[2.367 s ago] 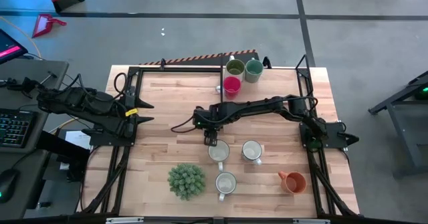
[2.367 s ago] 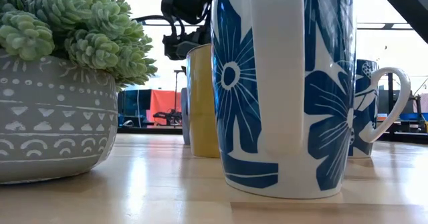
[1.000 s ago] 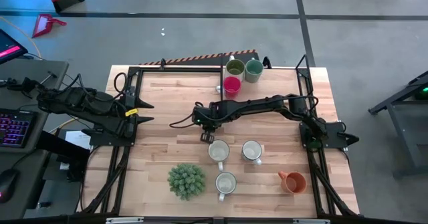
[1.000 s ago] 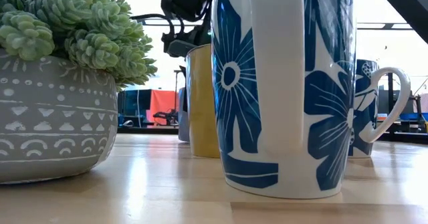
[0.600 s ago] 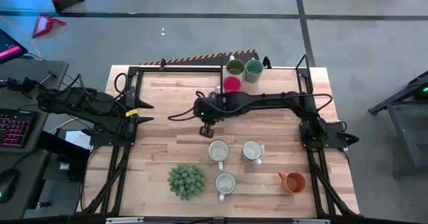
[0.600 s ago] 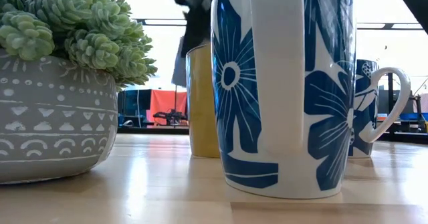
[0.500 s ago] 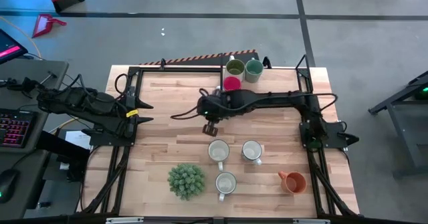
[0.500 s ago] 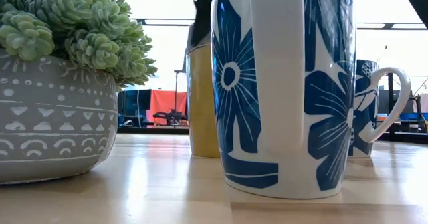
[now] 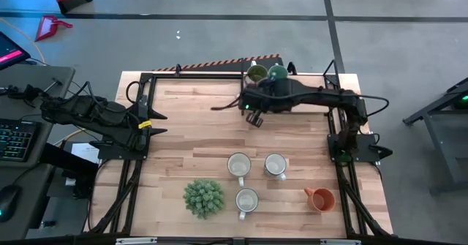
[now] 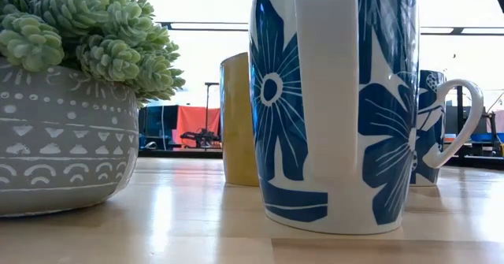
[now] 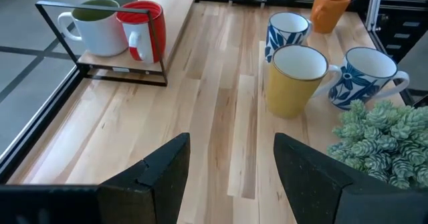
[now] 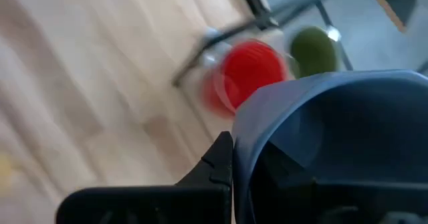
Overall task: Place coffee mugs
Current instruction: Put the blue mug on the shelf
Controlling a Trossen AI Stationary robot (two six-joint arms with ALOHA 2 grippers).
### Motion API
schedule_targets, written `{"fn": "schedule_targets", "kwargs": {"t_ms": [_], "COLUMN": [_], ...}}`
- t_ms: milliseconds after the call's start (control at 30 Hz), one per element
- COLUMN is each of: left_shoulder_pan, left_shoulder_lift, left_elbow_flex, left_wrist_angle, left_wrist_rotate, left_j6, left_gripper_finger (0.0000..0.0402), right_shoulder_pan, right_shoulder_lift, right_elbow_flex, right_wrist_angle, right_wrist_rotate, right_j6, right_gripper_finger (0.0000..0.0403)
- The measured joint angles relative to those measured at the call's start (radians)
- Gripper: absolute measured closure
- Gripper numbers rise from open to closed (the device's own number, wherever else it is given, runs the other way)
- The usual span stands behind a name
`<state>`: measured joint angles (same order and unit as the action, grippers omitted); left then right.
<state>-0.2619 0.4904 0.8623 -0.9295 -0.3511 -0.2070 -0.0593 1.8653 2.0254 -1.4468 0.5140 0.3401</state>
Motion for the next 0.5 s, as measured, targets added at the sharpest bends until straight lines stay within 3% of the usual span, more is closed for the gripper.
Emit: {"fn": "schedule_targets", "kwargs": {"t_ms": [233, 333, 500], "left_shoulder_pan": [0.000, 0.000, 0.000], "left_shoulder_lift": [0.000, 0.000, 0.000], "left_elbow_flex": [0.000, 0.000, 0.000], "left_wrist_angle": [0.000, 0.000, 0.000], "left_wrist_rotate": [0.000, 0.000, 0.000], "left_j6": [0.000, -0.001, -0.001], "left_gripper_finger": [0.0197, 0.0197, 0.0197], "right_shoulder_pan": [-0.112, -0.168, -0.243], "right_shoulder_lift": [-0.064, -0.124, -0.271], "right_elbow_flex": [-0.046, -0.153, -0.432], "right_wrist_angle": [-0.031, -0.003, 0.205], "right_wrist_rotate": [0.005, -0.036, -0.114], "right_j6": [-0.003, 0.001, 0.016], "right_gripper_finger": [0.0403, 0.0403, 0.0403]}}
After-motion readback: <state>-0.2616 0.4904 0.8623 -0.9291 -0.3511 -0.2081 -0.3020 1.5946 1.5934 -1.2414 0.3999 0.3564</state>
